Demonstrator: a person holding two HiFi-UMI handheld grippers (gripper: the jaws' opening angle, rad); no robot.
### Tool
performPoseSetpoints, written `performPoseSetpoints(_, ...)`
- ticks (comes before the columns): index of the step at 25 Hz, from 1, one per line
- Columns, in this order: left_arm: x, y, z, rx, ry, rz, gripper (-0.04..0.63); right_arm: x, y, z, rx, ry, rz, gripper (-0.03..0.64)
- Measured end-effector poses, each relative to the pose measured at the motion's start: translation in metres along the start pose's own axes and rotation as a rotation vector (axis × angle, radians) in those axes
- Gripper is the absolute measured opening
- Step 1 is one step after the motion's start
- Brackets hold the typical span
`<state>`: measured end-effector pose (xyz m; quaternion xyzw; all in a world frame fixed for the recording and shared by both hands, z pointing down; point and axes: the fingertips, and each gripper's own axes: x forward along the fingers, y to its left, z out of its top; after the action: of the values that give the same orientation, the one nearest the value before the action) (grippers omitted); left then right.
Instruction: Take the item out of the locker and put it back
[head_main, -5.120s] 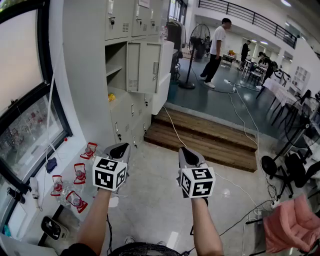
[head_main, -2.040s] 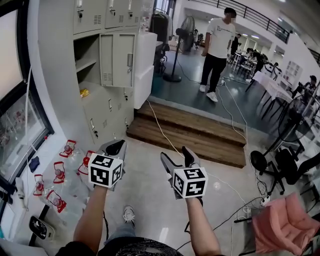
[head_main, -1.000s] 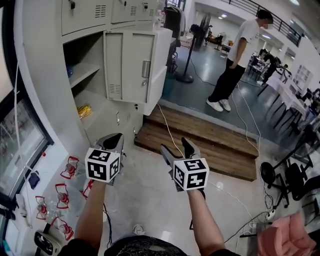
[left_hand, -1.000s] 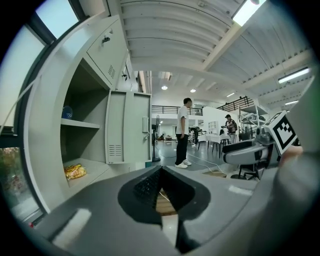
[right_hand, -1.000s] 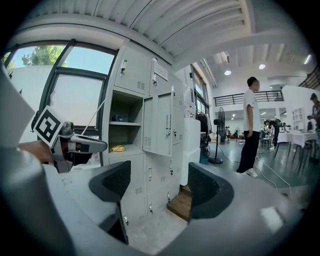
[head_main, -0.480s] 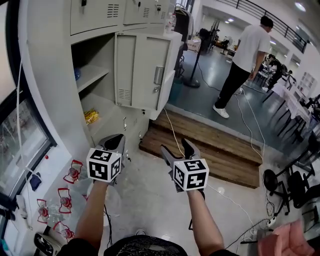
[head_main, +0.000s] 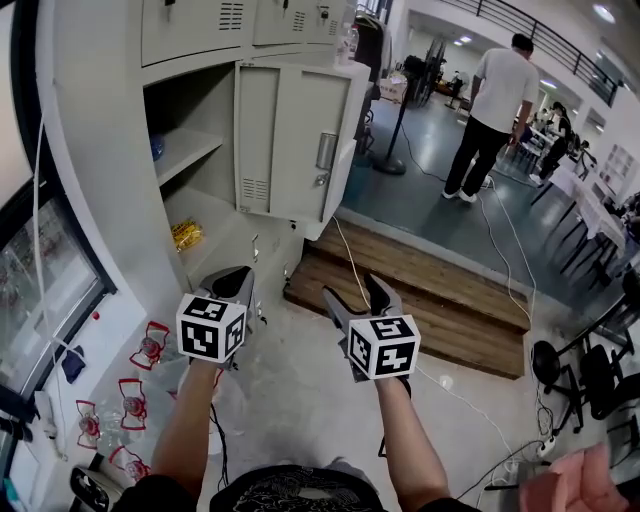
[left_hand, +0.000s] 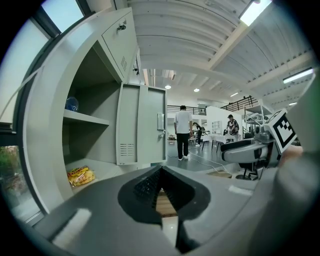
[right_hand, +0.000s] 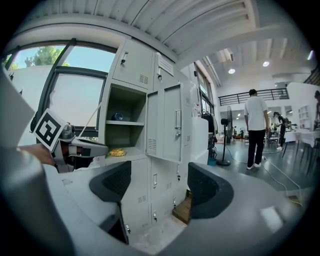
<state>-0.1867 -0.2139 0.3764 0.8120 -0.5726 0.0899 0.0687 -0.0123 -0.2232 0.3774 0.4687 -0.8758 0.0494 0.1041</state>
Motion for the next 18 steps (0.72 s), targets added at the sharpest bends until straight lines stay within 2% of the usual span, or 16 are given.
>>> performPoseSetpoints(8,0.011,0.017,-0.012,0.005,0.011,0.047,0.000,0.036,0.008,-0.010,-0.003,-0.008,0.071,0.360)
performPoseSetpoints(18,0.056,0.040,-0.011,-0.009,0.030,0.157,0.000,0.096,-0.020,-0.006,-0.015,-0.006,0.191,0.359)
